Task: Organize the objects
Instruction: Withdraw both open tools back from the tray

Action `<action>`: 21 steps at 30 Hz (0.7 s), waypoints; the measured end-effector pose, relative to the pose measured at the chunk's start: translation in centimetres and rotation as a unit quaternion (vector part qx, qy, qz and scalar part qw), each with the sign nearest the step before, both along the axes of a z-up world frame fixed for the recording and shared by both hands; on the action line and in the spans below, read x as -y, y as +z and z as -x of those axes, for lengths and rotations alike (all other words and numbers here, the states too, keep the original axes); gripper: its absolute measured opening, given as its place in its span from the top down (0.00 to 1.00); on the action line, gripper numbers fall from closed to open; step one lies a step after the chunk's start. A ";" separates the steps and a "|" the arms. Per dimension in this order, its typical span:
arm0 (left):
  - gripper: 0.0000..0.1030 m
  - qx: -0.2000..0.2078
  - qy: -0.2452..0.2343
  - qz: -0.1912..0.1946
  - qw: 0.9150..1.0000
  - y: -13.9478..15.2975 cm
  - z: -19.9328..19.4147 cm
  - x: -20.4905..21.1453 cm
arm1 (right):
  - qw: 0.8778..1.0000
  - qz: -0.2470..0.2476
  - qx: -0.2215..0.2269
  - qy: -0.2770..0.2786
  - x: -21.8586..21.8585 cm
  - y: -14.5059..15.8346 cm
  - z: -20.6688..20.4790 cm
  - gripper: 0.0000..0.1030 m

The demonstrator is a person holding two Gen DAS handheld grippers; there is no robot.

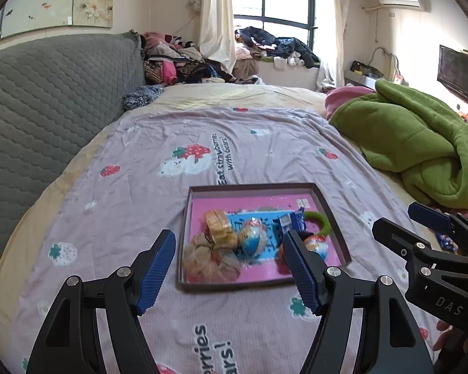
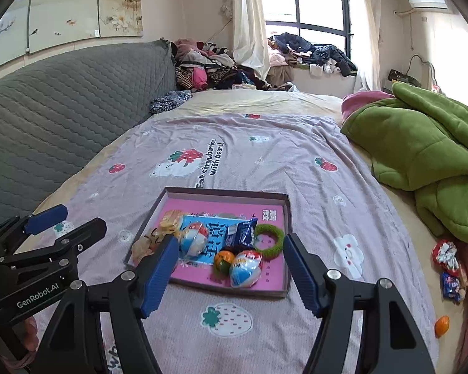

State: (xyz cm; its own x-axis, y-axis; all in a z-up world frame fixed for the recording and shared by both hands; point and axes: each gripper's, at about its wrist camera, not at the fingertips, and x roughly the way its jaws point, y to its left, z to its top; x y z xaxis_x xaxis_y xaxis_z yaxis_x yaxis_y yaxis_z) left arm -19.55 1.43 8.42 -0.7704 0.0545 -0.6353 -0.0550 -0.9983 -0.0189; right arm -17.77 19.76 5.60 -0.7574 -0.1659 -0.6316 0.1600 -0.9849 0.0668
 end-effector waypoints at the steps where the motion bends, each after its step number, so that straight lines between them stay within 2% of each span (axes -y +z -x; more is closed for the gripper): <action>1: 0.29 0.000 0.000 0.002 1.000 -0.1 -0.3 -0.1 | 1.000 0.000 -0.001 0.000 0.0 -0.1 -0.3 0.33; 10: 0.29 0.007 0.003 0.001 1.000 -1.2 -3.0 0.0 | 1.000 -0.003 -0.003 -0.004 0.0 -0.8 -3.3 0.33; 21: 0.29 0.012 0.009 -0.003 1.000 -3.8 -4.4 0.9 | 1.000 -0.011 -0.002 0.000 0.6 -3.4 -5.1 0.33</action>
State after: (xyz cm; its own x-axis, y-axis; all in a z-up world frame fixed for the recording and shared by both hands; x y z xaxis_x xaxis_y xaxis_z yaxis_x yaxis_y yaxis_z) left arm -15.18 0.49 4.66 -0.7563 0.0439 -0.6527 -0.0361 -0.9990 -0.0254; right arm -12.65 19.20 2.20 -0.7597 -0.1517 -0.6324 0.1606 -0.9861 0.0436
